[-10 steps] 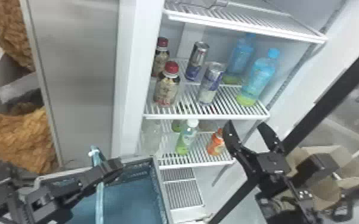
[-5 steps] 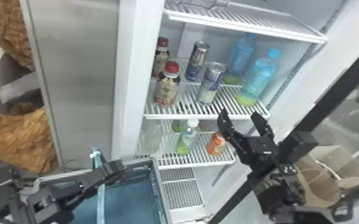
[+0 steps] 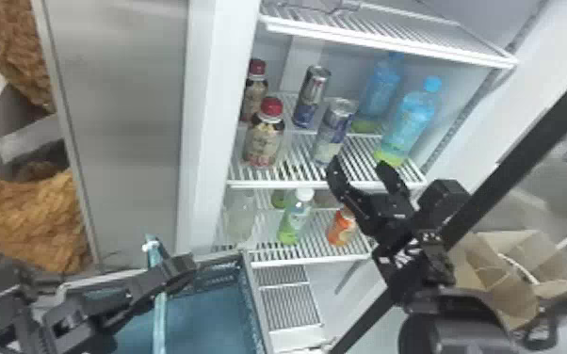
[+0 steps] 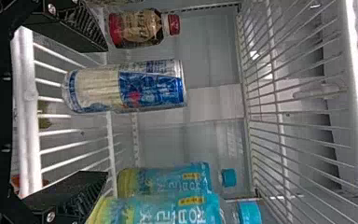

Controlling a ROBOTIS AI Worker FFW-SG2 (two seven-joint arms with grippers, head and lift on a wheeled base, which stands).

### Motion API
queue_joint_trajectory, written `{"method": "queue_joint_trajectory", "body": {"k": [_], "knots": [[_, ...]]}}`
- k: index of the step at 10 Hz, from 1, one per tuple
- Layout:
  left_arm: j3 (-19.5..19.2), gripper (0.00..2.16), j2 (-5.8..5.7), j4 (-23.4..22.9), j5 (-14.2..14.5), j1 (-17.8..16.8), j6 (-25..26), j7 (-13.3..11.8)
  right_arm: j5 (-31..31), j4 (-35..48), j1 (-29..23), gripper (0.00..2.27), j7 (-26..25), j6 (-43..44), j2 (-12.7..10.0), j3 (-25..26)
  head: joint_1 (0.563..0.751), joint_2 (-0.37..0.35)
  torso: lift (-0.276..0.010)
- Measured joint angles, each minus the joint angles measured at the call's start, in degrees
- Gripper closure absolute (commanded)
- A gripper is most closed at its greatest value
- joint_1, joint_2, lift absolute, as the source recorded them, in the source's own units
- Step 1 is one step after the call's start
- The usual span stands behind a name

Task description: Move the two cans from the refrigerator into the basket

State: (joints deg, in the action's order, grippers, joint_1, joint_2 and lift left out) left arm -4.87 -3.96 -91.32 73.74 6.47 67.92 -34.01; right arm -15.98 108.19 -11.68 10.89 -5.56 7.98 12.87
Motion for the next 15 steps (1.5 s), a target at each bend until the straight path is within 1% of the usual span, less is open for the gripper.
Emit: {"method": "queue_joint_trajectory", "body": {"k": [3, 5, 7, 11, 14, 15], "knots": [[0.1, 1.19, -0.08, 0.1, 0.2, 0.1, 0.0, 0.0, 1.0, -3.5, 4.4, 0.10, 0.0, -1.2, 0.1, -0.6, 0.695, -0.350, -0.031], [0.3, 1.19, -0.09, 0.1, 0.2, 0.1, 0.0, 0.1, 1.1, -5.9, 7.2, 0.11, 0.0, -2.2, 0.6, -2.2, 0.695, -0.350, -0.031], [0.3, 1.19, -0.09, 0.1, 0.3, 0.1, 0.0, 0.1, 1.1, -7.8, 9.2, 0.11, 0.0, -2.4, 1.0, -3.6, 0.695, -0.344, -0.031], [0.5, 1.19, -0.17, 0.3, 0.4, 0.1, 0.0, 0.1, 1.8, -10.9, 13.6, 0.11, 0.1, -3.0, 1.2, -4.4, 0.695, -0.334, -0.031], [0.5, 1.19, -0.18, 0.3, 0.5, 0.1, 0.0, 0.2, 2.3, -12.2, 16.0, 0.11, 0.3, -3.8, 1.7, -5.5, 0.695, -0.321, -0.031], [0.5, 1.19, -0.18, 0.3, 0.5, 0.1, 0.0, 0.2, 2.7, -12.5, 16.6, 0.18, 0.6, -4.1, 1.8, -5.6, 0.695, -0.319, -0.031]]}}
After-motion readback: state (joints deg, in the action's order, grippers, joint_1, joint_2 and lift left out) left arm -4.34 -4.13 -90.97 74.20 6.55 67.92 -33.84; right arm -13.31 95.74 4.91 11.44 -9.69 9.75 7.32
